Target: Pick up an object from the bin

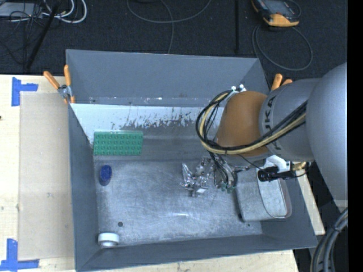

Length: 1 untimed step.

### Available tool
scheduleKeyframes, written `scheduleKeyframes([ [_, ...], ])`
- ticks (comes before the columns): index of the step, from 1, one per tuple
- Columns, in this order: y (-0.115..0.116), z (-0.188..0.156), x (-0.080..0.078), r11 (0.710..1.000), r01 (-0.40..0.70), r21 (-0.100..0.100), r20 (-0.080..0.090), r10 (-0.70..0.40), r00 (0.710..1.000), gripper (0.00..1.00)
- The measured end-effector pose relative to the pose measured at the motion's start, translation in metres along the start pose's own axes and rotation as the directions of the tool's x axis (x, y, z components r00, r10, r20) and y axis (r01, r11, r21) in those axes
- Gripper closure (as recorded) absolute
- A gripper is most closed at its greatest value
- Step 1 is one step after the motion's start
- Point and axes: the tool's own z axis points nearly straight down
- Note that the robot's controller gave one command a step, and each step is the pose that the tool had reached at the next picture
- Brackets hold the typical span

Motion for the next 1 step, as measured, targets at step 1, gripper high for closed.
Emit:
scheduleKeyframes([
  [1, 0.052, 0.0009, 0.0114, 0.963, 0.269, 0.004, 0.011, -0.269, 0.963, 1.0],
])
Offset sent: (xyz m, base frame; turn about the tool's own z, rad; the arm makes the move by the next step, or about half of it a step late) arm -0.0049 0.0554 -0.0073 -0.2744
